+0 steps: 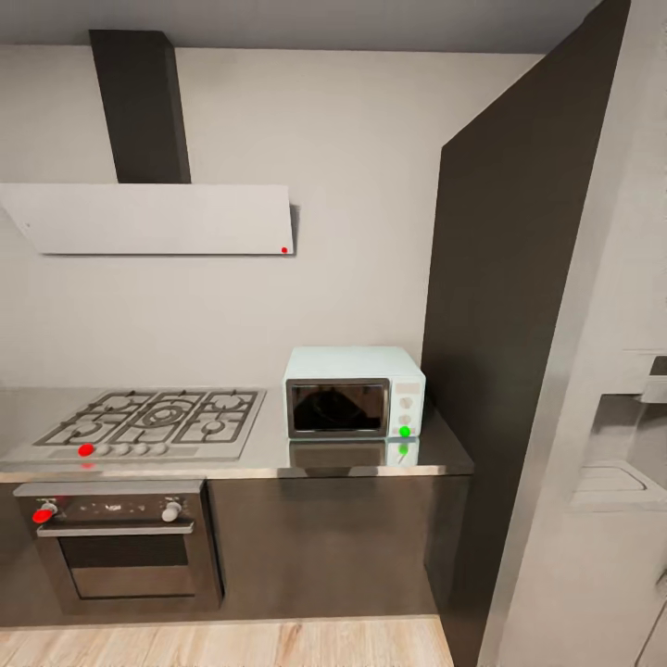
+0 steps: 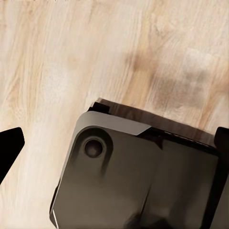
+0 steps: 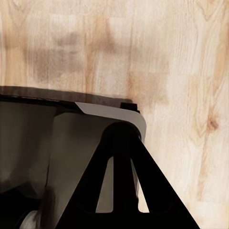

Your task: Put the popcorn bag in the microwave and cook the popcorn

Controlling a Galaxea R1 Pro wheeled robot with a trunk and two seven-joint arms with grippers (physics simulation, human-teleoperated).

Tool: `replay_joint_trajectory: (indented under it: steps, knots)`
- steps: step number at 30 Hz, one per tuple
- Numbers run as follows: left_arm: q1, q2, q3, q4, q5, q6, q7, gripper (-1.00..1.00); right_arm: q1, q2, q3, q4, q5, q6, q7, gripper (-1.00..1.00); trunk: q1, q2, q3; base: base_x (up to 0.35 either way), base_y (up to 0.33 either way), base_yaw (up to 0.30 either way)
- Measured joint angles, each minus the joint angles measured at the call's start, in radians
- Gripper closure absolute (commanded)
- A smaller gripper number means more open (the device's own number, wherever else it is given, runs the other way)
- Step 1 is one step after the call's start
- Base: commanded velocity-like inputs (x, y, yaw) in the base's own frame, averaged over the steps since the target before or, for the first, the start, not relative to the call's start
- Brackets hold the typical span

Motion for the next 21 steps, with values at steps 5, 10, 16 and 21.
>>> replay_joint_trajectory:
  steps: [5, 10, 16, 21]
  knots:
    - [0.0, 0.002, 0.0, 0.0, -0.001, 0.0, 0.0, -1.0, 0.001, 0.0, 0.0, 0.0, 0.0, 0.004, 0.0, 1.0, 0.0, 0.0, 0.0, 0.0, 0.0, 0.0]
    - [0.0, 0.001, -0.001, 0.0, -0.002, 0.0, 0.0, -1.0, 0.0, -0.001, 0.0, 0.0, 0.0, 0.005, 0.0, 1.0, 0.0, 0.0, 0.0, 0.0, 0.0, 0.0]
    - [0.0, 0.033, -0.006, -0.003, -0.004, 0.0, 0.002, -1.0, -0.001, 0.019, -0.006, -0.003, -0.005, 0.017, -0.011, 1.0, 0.0, 0.0, 0.0, 0.0, 0.0, 0.0]
    - [0.0, 0.034, -0.006, -0.003, -0.004, 0.0, 0.002, -1.0, -0.001, 0.019, -0.006, -0.003, -0.005, 0.017, -0.011, 1.0, 0.0, 0.0, 0.0, 0.0, 0.0, 0.0]
